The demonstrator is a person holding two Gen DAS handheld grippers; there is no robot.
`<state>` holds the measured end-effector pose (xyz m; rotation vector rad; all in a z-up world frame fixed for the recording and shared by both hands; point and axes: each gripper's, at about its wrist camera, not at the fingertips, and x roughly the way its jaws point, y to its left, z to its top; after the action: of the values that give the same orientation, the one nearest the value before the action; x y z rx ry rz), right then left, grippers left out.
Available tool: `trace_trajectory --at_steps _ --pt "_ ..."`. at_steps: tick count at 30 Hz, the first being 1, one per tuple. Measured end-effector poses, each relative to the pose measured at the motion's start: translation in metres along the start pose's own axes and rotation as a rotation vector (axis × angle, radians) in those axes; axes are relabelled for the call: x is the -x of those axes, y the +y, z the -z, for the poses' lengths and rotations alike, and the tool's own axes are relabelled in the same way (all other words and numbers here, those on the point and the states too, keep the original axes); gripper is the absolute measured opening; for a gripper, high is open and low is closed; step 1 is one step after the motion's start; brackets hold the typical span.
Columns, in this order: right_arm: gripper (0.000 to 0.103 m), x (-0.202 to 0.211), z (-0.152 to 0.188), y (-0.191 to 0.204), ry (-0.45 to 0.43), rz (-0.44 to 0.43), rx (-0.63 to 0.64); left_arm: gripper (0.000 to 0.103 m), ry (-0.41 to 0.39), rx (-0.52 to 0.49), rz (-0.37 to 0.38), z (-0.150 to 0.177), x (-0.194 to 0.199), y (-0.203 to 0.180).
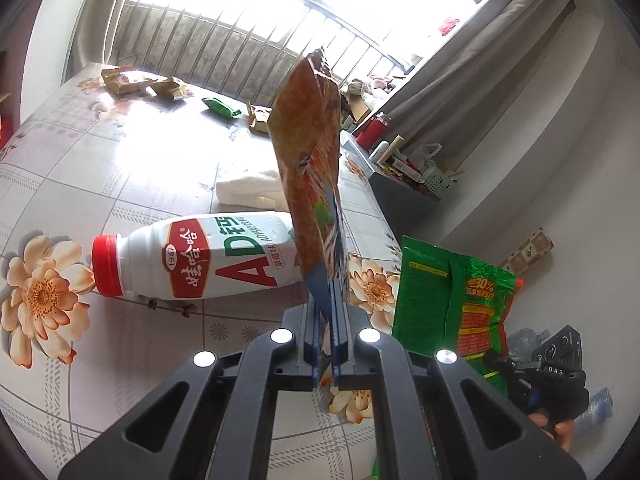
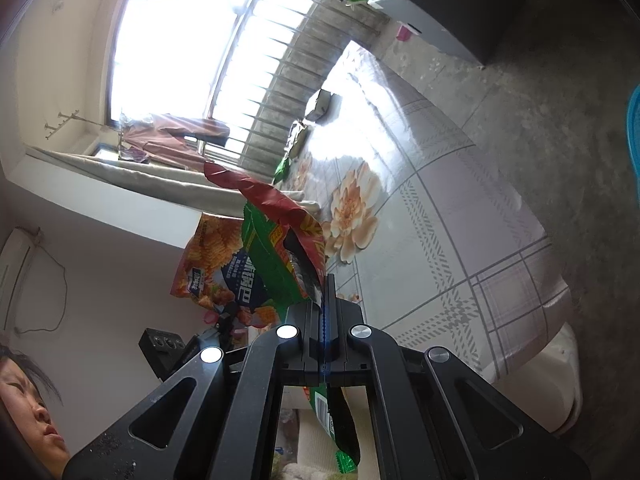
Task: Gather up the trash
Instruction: 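Lift both bags and carry them toward the blue wastebasket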
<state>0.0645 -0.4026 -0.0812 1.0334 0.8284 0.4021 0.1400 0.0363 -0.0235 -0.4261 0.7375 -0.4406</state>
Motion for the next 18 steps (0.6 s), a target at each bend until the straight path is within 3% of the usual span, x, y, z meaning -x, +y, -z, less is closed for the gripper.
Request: trace_trajectory --at_steps 18 --pt "0.0 0.03 0.015 0.011 -0.074 -0.031 0.01 0.0 -0.084 -0.144 0.001 0.006 0.046 -0.042"
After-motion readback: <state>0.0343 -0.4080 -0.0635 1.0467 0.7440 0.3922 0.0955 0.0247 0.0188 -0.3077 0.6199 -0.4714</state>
